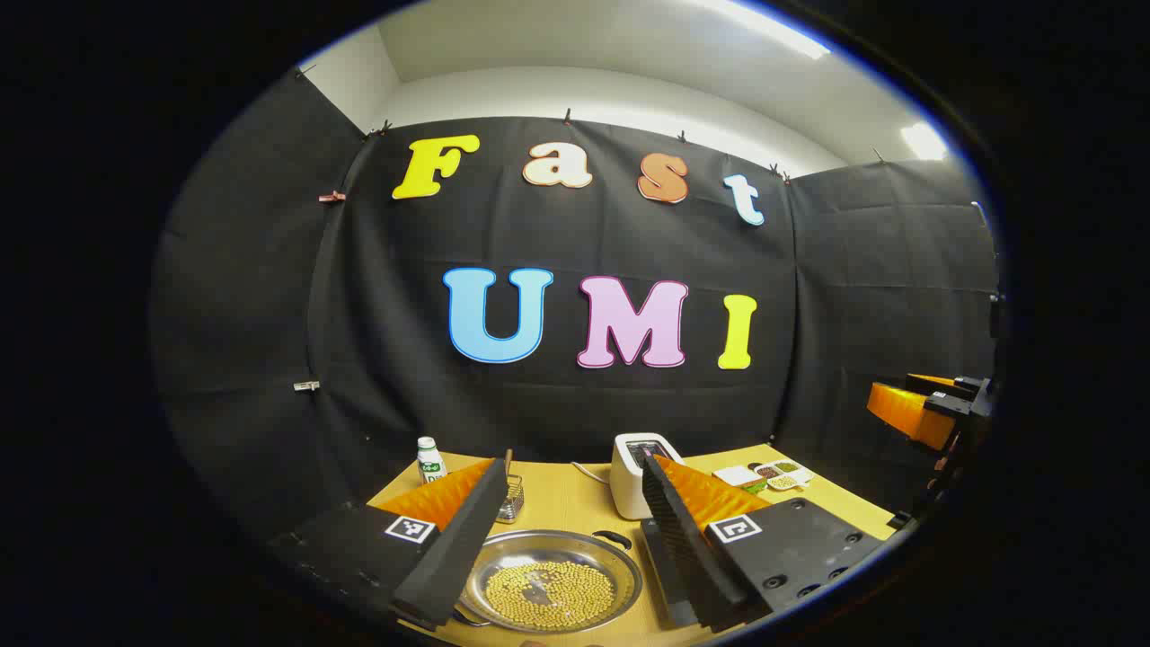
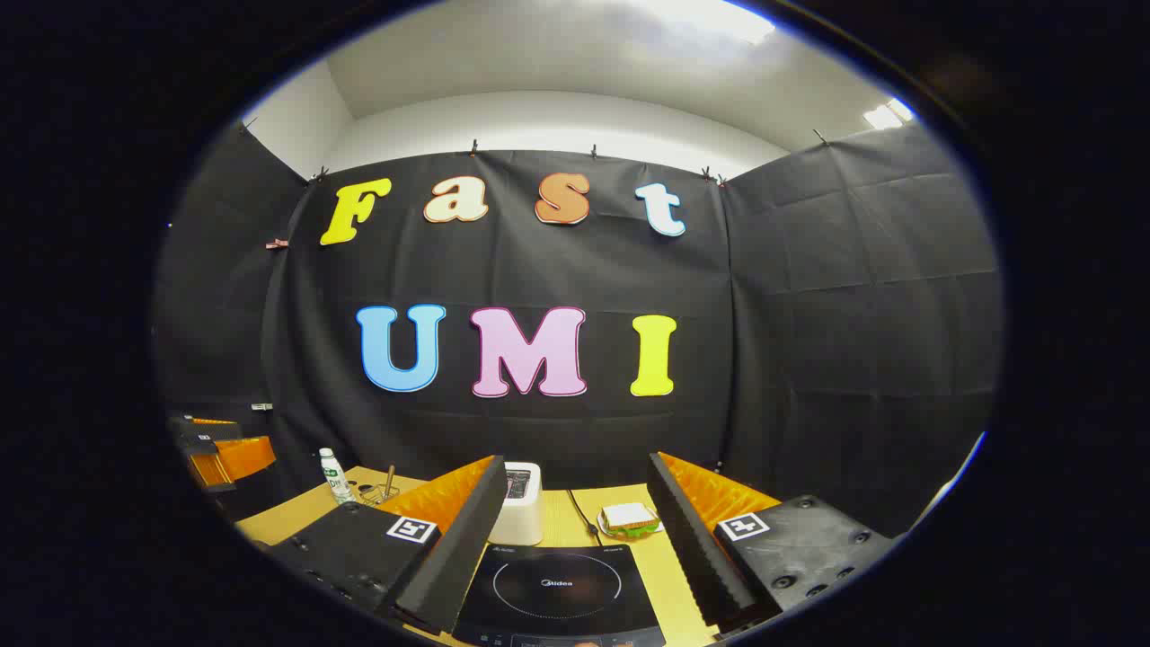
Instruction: First push the handle of the pot to place it horizontally, then grasp the pot with both hands and set it on the induction cooktop.
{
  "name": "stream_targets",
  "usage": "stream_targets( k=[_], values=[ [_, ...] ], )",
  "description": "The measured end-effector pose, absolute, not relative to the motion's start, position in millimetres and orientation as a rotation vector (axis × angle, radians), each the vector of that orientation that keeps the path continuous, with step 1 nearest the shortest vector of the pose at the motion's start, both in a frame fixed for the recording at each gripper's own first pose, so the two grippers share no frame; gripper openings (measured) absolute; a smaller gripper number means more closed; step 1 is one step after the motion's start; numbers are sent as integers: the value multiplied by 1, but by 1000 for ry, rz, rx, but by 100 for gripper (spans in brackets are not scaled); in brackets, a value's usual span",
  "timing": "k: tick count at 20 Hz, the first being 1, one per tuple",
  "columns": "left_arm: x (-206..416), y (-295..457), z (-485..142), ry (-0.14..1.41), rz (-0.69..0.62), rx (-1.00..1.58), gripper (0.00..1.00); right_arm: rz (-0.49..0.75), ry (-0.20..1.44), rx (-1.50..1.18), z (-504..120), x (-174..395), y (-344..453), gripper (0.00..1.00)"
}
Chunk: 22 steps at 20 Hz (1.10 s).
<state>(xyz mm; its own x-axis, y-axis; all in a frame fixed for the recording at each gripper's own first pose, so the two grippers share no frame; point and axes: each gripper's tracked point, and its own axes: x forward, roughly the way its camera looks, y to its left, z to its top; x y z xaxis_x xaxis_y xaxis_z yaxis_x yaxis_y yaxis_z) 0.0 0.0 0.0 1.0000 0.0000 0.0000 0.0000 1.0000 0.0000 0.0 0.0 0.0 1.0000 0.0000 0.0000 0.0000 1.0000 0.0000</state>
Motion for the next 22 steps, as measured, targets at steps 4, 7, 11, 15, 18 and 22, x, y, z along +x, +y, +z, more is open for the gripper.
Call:
stream_targets(
  k=[4,7,11,15,18,22],
  values=[
    [-4,1,-5,14,-12,3,95,-5,-4,-5,1,-3,0,96],
    [-5,1,-7,20,-20,12,95,-4,6,-3,-2,-6,2,98],
    [-7,0,-6,19,-28,4,95,-4,9,-8,-2,-10,4,96],
    [-7,1,-8,21,-34,10,95,0,21,-11,-6,-12,7,98],
    [-7,5,-12,30,-23,0,95,2,29,-9,-9,-13,7,98],
    [-8,9,-20,60,-18,-22,95,7,31,-10,-10,-13,8,98]
  ],
)
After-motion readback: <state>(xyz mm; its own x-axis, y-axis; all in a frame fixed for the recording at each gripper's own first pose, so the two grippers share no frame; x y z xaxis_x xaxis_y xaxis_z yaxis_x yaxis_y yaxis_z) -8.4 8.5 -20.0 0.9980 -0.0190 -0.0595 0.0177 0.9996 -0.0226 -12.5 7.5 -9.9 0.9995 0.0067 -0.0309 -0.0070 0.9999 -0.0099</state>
